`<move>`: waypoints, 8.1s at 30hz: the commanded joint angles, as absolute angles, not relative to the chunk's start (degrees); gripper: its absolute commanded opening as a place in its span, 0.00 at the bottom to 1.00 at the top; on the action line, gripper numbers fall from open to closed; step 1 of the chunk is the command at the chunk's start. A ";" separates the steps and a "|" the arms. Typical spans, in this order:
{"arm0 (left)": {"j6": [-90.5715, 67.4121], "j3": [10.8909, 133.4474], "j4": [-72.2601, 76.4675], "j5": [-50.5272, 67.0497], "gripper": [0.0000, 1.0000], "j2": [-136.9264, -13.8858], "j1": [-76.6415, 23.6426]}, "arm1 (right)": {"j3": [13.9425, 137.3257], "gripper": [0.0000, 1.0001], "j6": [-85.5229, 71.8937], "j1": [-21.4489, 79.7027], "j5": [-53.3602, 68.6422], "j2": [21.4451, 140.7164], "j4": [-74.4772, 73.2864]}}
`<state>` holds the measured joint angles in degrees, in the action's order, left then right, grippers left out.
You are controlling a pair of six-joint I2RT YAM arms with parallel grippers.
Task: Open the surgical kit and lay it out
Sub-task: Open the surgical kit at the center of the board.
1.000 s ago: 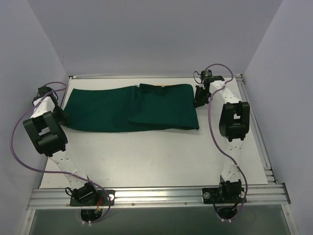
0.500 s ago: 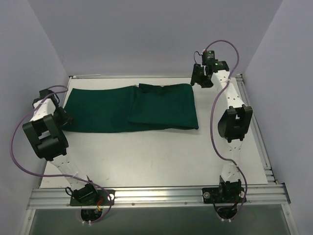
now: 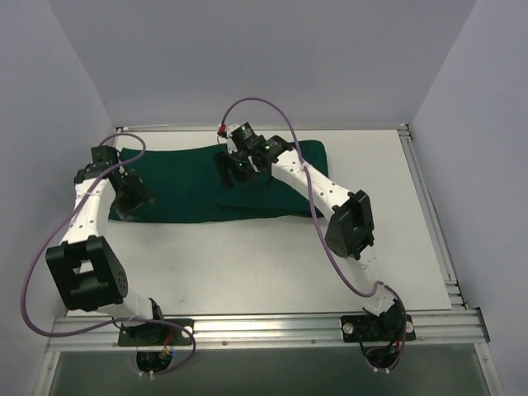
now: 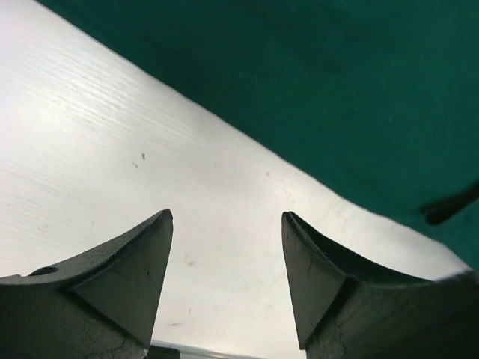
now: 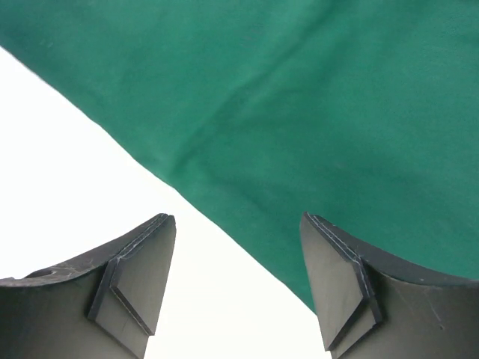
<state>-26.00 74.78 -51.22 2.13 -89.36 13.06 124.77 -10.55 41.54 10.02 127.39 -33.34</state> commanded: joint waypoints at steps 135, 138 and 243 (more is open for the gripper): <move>-23.03 70.13 -51.59 12.04 0.65 -92.37 11.95 | 117.70 0.39 -19.51 0.27 -11.43 136.85 -17.05; -22.85 71.36 -52.03 12.22 0.65 -93.42 11.87 | 116.28 0.39 -18.82 -2.72 -9.50 136.50 -17.58; -28.48 77.61 -51.68 18.63 0.72 -92.11 10.63 | 56.25 0.14 -26.29 -18.72 3.62 82.18 -36.13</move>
<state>-28.16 75.88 -53.04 17.45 -93.76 10.79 57.39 -27.00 -17.41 -3.09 83.57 -34.76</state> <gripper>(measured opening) 0.716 0.087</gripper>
